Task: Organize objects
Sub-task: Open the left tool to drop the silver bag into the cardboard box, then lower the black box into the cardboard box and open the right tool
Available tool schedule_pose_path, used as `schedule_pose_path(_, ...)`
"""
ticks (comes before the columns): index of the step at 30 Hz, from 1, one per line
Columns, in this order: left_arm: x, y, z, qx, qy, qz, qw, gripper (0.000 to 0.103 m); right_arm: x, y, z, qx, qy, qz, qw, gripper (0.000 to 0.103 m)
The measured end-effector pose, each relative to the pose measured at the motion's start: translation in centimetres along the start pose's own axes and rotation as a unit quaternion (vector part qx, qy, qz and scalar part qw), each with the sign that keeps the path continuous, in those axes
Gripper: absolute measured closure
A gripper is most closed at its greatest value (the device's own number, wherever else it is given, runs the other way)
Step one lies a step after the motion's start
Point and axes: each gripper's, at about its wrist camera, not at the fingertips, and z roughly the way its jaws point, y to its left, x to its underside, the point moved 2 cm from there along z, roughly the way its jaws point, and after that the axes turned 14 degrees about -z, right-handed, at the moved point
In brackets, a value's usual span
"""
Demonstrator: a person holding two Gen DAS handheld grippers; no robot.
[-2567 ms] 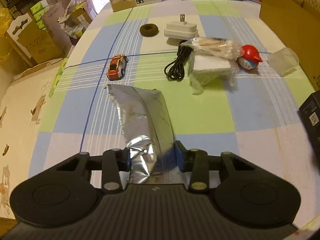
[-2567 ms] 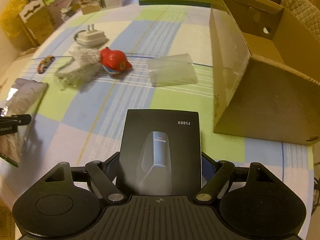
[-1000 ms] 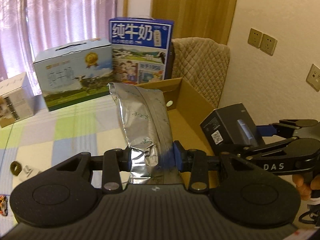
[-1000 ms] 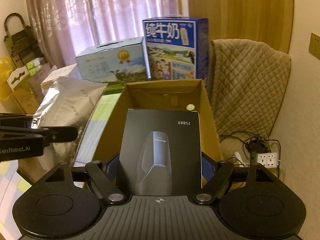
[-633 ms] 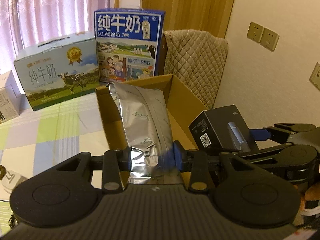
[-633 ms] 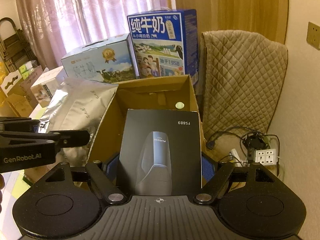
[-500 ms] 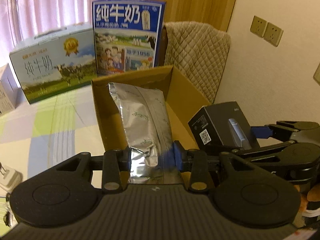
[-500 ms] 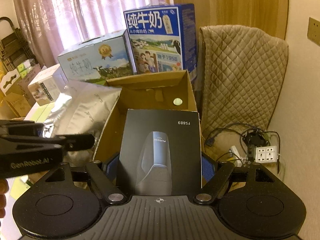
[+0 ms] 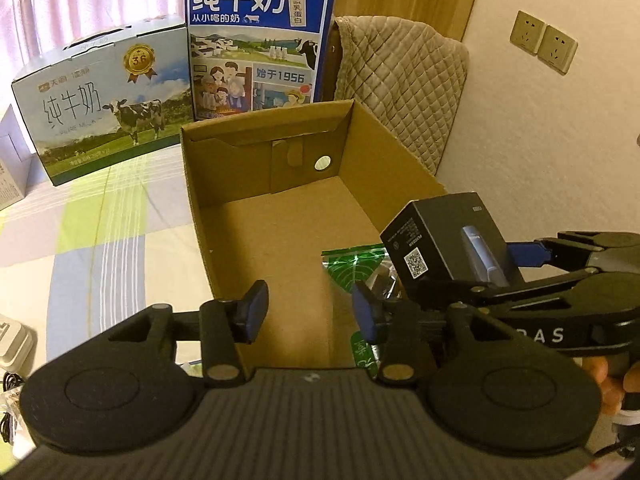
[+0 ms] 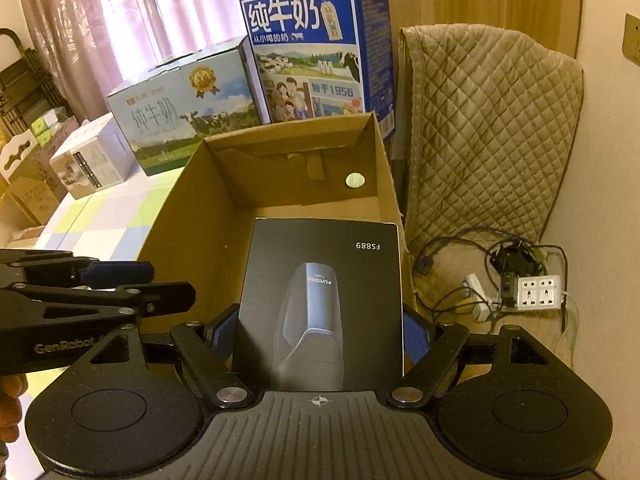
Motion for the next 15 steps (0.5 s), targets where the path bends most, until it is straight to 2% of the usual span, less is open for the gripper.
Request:
schedule_pose_path(7, -0.1, 0.5, -0.3, -0.009, -0.005, -0.002, 0.9999, 0.056, -0.2, 0.1, 0.3, -0.003, -0.002, -0.001, 1.000, 0.026)
schedule_pose_path(11, -0.2, 0.8, -0.5, -0.015, -0.009, -0.003, 0.9998, 0.046, -0.3, 0.1, 0.4, 0.003, -0.003, 0.003, 1.000, 0.025)
schedule_pose_path(15, -0.2, 1.1, -0.7, -0.019, -0.012, -0.005, 0.9997, 0.041, -0.3, 0.0, 0.6, 0.000, -0.003, 0.006, 1.000, 0.025)
